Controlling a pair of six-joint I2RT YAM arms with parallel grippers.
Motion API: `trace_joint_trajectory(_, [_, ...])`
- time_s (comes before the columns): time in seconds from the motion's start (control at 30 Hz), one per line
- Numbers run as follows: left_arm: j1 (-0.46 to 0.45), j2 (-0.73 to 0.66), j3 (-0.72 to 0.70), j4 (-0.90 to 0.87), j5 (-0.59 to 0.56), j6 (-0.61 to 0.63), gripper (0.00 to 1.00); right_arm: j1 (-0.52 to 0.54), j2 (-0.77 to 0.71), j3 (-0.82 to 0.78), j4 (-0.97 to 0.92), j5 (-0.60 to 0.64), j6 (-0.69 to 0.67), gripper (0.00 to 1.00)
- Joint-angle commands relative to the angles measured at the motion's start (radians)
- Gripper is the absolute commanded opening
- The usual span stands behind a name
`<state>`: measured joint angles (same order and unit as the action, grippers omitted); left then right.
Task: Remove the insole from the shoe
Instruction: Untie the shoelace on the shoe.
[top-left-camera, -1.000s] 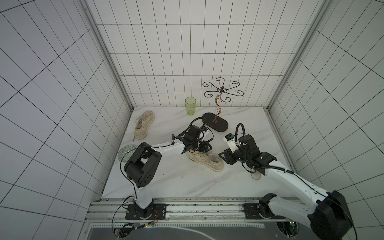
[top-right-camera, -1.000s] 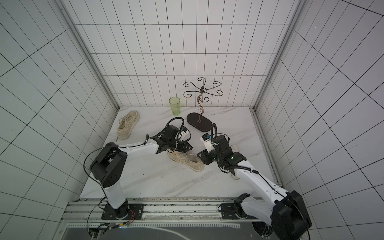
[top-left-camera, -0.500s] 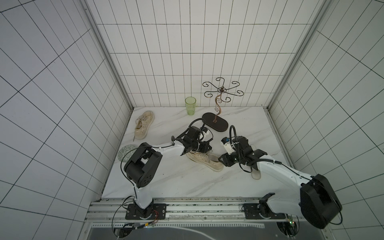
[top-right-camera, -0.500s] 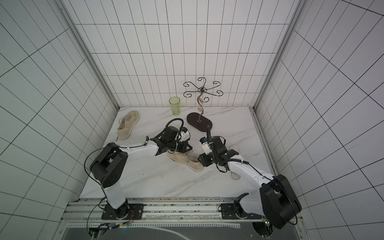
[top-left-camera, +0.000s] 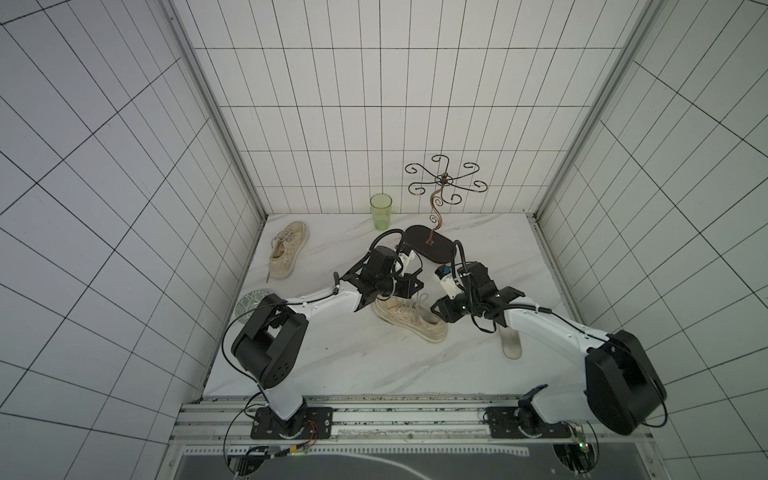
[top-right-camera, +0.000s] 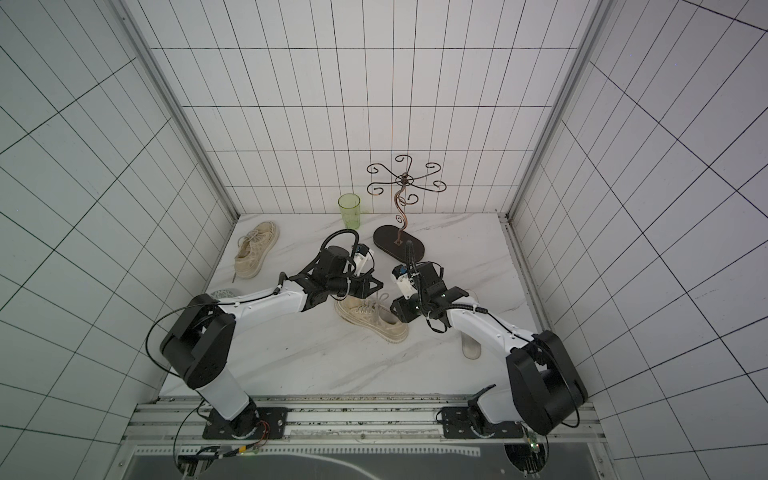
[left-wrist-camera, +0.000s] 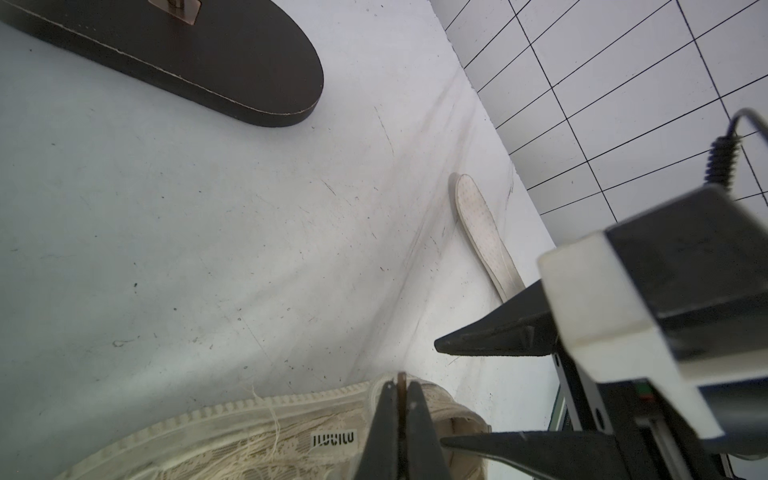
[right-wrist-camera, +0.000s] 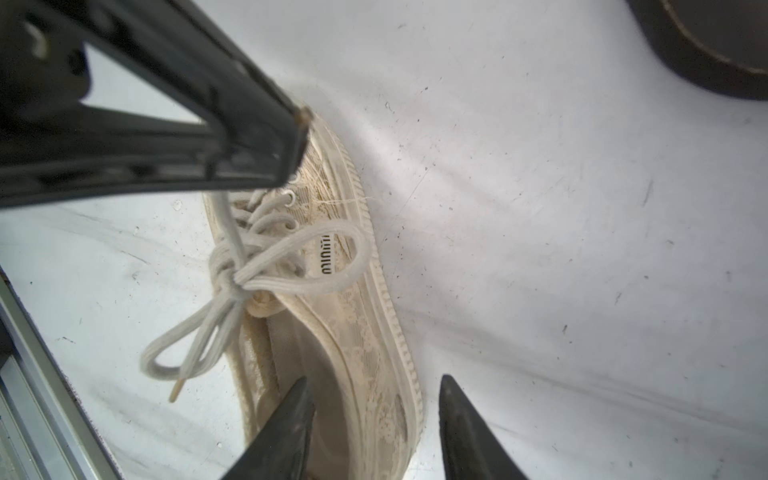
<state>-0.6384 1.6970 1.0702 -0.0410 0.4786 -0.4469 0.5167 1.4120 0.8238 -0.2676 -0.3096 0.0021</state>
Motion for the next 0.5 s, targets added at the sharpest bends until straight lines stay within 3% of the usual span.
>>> trace_joint_trajectory(0.0, [0.023,-0.051,-0.002,0.049,-0.018,-0.024,0.0,-0.004,0.049,0.044,0.01,-0.015,-0.014,0.49])
trace_joint_trajectory(0.47, [0.272,-0.212,0.014,0.022,-0.039,-0.017,0.0,-0.003,0.047,-0.058,0.07,-0.016,0.044,0.48])
